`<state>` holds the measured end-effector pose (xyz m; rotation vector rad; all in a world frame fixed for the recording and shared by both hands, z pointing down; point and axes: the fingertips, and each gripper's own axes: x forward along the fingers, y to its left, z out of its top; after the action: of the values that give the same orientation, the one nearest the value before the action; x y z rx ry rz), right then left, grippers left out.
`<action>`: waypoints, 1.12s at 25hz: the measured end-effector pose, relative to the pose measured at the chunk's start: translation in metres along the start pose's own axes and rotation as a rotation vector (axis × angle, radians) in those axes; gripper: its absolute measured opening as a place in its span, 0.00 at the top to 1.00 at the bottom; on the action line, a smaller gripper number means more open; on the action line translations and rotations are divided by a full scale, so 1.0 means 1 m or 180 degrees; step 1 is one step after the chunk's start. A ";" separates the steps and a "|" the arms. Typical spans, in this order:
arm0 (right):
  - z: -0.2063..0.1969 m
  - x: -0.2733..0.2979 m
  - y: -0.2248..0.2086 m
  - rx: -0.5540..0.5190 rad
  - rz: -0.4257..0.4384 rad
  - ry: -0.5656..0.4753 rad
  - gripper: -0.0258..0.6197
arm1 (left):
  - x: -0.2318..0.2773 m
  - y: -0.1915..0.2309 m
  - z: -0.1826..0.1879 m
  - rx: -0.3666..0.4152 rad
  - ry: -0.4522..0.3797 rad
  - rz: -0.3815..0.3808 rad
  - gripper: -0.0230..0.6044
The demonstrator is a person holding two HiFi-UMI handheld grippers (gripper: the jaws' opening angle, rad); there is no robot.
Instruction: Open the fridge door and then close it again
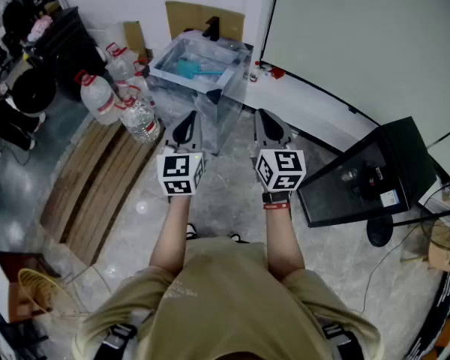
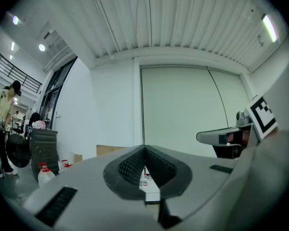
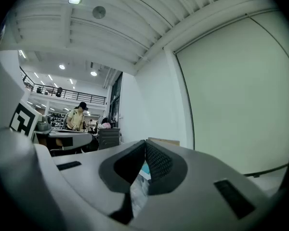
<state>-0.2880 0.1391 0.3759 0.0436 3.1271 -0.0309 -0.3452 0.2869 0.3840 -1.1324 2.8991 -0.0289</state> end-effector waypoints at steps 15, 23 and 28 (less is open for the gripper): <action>-0.014 -0.086 -0.147 0.0151 -0.0821 0.0046 0.92 | 0.101 -0.197 -0.009 -0.0036 0.0088 -0.1182 0.93; -0.035 -0.134 -0.248 0.0191 -0.1631 0.0154 0.92 | 0.169 -0.329 -0.022 -0.0098 0.0118 -0.2178 0.93; -0.036 -0.158 -0.304 0.0222 -0.2108 0.0196 0.92 | 0.202 -0.401 -0.024 -0.0188 0.0192 -0.2721 0.93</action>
<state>-0.1392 -0.1684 0.4199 -0.9951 3.0339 -0.1450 -0.2225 -0.1447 0.4152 -2.2936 2.2288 0.0050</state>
